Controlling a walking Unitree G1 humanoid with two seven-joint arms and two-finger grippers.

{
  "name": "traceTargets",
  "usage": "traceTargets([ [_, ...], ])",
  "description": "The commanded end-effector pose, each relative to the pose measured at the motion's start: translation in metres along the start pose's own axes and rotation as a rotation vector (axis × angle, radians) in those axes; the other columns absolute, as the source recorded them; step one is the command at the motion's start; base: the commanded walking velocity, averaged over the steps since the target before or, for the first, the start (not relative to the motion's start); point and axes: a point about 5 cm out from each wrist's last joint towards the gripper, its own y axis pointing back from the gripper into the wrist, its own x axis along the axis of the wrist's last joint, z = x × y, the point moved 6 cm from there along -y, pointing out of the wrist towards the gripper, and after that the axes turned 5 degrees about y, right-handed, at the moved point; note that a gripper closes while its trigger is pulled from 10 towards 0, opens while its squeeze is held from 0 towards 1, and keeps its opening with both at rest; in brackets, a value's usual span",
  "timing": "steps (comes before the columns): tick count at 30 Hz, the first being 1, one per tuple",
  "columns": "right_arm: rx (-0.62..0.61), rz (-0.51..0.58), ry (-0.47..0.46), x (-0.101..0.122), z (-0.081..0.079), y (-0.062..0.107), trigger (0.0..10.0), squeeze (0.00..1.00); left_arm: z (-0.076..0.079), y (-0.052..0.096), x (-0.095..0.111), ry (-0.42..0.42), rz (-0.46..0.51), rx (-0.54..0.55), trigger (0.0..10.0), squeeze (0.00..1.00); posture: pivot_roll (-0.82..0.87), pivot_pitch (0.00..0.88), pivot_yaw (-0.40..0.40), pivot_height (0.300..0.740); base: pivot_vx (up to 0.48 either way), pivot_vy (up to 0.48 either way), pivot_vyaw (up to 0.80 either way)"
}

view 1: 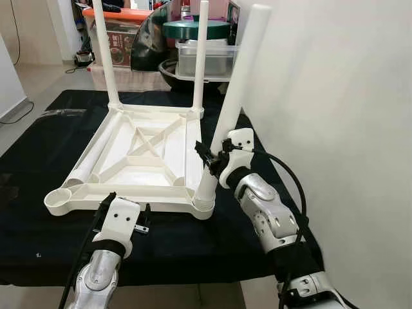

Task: Building children table

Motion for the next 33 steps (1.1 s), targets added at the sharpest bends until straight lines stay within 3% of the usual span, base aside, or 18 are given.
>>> traceTargets([
  [1,0.013,-0.166,-0.007,-0.043,0.000,0.007,0.0,0.00,0.001,-0.003,0.001,-0.008,0.003,-0.005,10.0,0.00,0.07,0.000,-0.095,0.740,0.000,0.000,0.00],
  [10,0.118,-0.131,-0.001,-0.032,-0.012,0.004,0.0,0.00,-0.001,-0.006,0.003,-0.010,0.011,-0.002,10.0,0.00,0.05,0.000,-0.078,0.740,0.000,0.000,0.00],
  [13,0.367,-0.084,0.044,-0.026,-0.034,0.010,0.0,0.00,0.006,-0.009,0.005,-0.009,0.020,-0.020,10.0,0.00,0.05,0.000,-0.080,0.740,0.000,0.000,0.00],
  [24,0.679,-0.091,0.247,-0.016,-0.038,0.012,0.0,0.00,0.003,-0.008,0.007,0.008,0.027,-0.004,10.0,0.00,0.06,0.000,-0.099,0.740,0.000,0.000,0.00],
  [33,0.790,-0.098,0.246,-0.008,-0.043,0.011,0.0,0.00,0.002,-0.003,0.002,0.026,0.010,0.007,10.0,0.00,0.07,0.000,-0.110,0.740,0.000,0.000,0.00],
])
